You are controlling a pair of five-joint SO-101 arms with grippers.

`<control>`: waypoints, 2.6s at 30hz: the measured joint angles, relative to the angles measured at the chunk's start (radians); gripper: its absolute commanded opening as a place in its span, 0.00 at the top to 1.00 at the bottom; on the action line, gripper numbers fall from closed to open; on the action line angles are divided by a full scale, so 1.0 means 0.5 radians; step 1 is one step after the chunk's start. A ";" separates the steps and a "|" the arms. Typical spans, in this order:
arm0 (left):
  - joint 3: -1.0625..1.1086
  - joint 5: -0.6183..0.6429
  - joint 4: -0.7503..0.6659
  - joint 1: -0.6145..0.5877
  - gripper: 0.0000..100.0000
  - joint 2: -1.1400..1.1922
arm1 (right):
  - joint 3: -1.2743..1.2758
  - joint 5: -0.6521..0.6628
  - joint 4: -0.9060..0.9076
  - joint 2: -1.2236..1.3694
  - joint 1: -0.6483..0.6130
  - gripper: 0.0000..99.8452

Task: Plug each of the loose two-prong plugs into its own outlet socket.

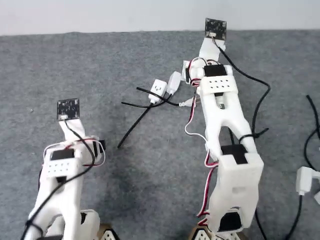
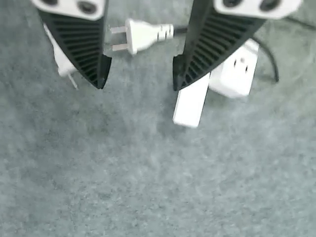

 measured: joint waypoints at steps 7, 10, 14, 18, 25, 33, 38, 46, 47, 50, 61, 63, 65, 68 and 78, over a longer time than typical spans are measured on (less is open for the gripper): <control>-0.157 -0.046 0.000 0.000 0.78 0.166 | -0.055 0.000 0.071 0.224 0.006 0.81; -0.209 -0.206 0.000 0.071 0.78 0.169 | -0.083 -0.006 0.270 0.218 0.061 0.89; -0.258 -0.276 0.000 0.273 0.78 0.172 | -0.089 -0.018 0.525 0.172 0.169 0.95; -0.325 -0.276 0.000 0.485 0.77 0.199 | -0.003 -0.018 0.605 0.147 0.273 0.93; -0.749 -0.310 0.000 0.663 0.72 0.712 | 0.307 -0.018 0.614 0.006 0.436 0.93; -1.274 -0.911 0.000 0.657 0.72 1.243 | 0.641 0.110 0.448 -0.157 0.666 0.93; -1.525 -1.200 0.000 0.589 0.72 1.476 | 0.684 0.166 0.399 -0.175 0.709 0.93; -1.961 -1.485 0.000 0.506 0.72 1.900 | 0.684 0.178 0.393 -0.175 0.706 0.93; -2.038 -1.494 0.000 0.491 0.72 1.958 | 0.684 0.181 0.393 -0.175 0.706 0.93; -2.295 -1.491 0.000 0.451 0.73 2.157 | 0.684 0.218 0.393 -0.175 0.706 0.93; -2.737 -1.498 0.347 0.522 0.98 2.480 | 0.684 0.310 0.356 -0.175 0.684 0.93; -2.746 -1.510 0.408 0.537 0.99 2.495 | 0.684 0.331 0.350 -0.175 0.684 0.93; -2.768 -1.510 0.430 0.537 0.99 2.510 | 0.684 0.341 0.350 -0.175 0.684 0.93; -2.771 -1.513 0.503 0.534 0.99 2.467 | 0.684 0.347 0.350 -0.175 0.684 0.93; -2.759 -1.240 1.197 0.629 0.99 2.028 | 0.684 0.347 0.344 -0.175 0.684 0.93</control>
